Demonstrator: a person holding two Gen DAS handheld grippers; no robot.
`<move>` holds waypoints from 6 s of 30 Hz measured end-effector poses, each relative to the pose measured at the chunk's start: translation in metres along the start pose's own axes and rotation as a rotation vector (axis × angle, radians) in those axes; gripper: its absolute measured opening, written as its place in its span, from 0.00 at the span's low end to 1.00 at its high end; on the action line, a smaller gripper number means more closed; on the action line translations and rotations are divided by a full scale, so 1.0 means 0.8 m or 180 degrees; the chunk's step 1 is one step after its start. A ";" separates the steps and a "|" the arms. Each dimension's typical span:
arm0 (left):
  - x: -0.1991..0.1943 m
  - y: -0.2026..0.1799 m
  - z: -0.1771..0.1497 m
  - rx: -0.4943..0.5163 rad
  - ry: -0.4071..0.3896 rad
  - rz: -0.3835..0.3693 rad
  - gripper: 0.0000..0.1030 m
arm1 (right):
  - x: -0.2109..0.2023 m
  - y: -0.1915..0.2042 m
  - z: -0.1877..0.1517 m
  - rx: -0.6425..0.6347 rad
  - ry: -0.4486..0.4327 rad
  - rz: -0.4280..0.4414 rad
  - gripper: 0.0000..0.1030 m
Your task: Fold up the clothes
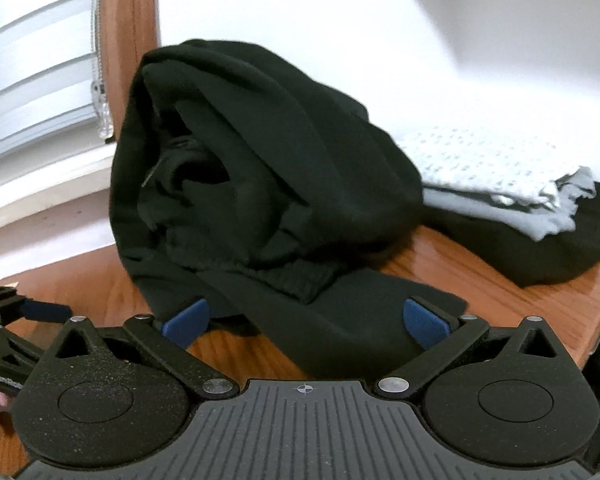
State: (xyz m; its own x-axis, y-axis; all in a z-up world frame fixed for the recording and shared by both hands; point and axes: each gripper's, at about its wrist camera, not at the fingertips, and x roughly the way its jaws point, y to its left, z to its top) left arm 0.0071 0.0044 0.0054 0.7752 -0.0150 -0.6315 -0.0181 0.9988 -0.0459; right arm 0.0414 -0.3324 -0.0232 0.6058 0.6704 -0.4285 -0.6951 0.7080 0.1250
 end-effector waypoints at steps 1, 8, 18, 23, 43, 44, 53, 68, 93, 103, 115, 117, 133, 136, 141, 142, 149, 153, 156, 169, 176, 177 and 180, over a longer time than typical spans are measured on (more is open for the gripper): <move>0.000 0.004 0.004 -0.0091 -0.0037 -0.0054 1.00 | 0.005 -0.001 0.003 0.0018 0.0031 0.0001 1.00; 0.018 0.028 0.053 -0.0601 -0.0128 -0.0152 1.00 | 0.048 -0.016 0.021 0.0176 0.0179 0.0151 1.00; 0.037 0.060 0.088 -0.1095 -0.0263 -0.0473 1.00 | 0.061 -0.026 0.017 0.0076 0.0099 0.0292 0.92; 0.055 0.053 0.090 -0.1013 -0.0152 -0.0437 0.69 | 0.071 -0.043 0.019 0.0247 0.0155 0.0436 0.91; 0.080 0.033 0.105 -0.0812 -0.0118 -0.0422 0.30 | 0.069 -0.056 0.014 0.0455 0.0098 0.0563 0.88; 0.075 0.033 0.103 -0.0775 -0.0164 -0.0402 0.28 | 0.069 -0.055 0.013 0.0449 0.0092 0.0557 0.88; 0.004 0.061 0.085 -0.0677 -0.0430 -0.0650 0.15 | 0.044 -0.040 0.018 0.0056 -0.0060 0.0324 0.77; -0.173 0.179 -0.037 -0.0823 -0.0696 -0.0537 0.15 | -0.030 0.084 0.124 -0.0683 -0.0431 0.0414 0.78; -0.226 0.248 -0.092 -0.0875 -0.0835 -0.0411 0.40 | -0.074 0.084 0.162 -0.0958 -0.0042 0.0137 0.85; -0.219 0.256 -0.095 -0.0935 -0.0790 -0.0370 0.54 | -0.065 0.145 0.205 -0.1136 -0.0216 0.0400 0.85; -0.211 0.257 -0.099 -0.0984 -0.0761 -0.0328 0.75 | -0.077 0.153 0.203 -0.1055 -0.0416 0.0548 0.89; -0.210 0.255 -0.099 -0.0975 -0.0769 -0.0328 0.75 | -0.058 0.167 0.204 -0.1211 -0.0349 0.0495 0.88; -0.211 0.261 -0.102 -0.1100 -0.0927 -0.0433 0.74 | 0.123 0.290 0.249 -0.2180 0.0358 0.0283 0.85; -0.204 0.259 -0.101 -0.1056 -0.0759 -0.0557 0.36 | 0.146 0.283 0.236 -0.2138 0.0608 0.0207 0.84; -0.205 0.249 -0.100 -0.0950 -0.0735 -0.0530 0.26 | 0.162 0.253 0.219 -0.2006 0.0779 0.0049 0.53; -0.208 0.247 -0.100 -0.0959 -0.0767 -0.0521 0.24 | 0.161 0.247 0.214 -0.2049 0.0756 -0.0007 0.46; -0.240 0.238 -0.092 -0.0843 -0.1103 -0.0402 0.18 | 0.110 0.196 0.207 -0.1885 0.0283 -0.0250 0.25; -0.270 0.245 -0.081 -0.0890 -0.1257 -0.0367 0.18 | 0.069 0.180 0.220 -0.1844 -0.0075 -0.0417 0.24; -0.292 0.263 -0.073 -0.0950 -0.1322 -0.0283 0.18 | 0.041 0.165 0.236 -0.1753 -0.0311 -0.0555 0.22; -0.381 0.261 -0.083 -0.0499 -0.1204 -0.0174 0.27 | -0.011 0.059 0.187 -0.1652 0.0392 -0.0533 0.30; -0.358 0.293 -0.093 -0.0784 -0.1105 -0.0145 0.37 | -0.030 0.024 0.178 -0.1238 0.0274 -0.0157 0.62; -0.354 0.297 -0.093 -0.0812 -0.1086 -0.0110 0.37 | -0.029 0.025 0.183 -0.1221 0.0239 -0.0106 0.62; -0.335 0.304 -0.088 -0.0907 -0.1010 -0.0084 0.41 | -0.023 0.035 0.185 -0.1304 0.0225 -0.0042 0.62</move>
State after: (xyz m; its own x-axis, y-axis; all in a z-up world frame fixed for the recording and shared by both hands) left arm -0.2495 0.2477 0.1087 0.9329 0.0192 -0.3597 -0.1348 0.9446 -0.2992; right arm 0.0681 -0.2922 0.1209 0.5975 0.6348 -0.4899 -0.7926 0.5599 -0.2413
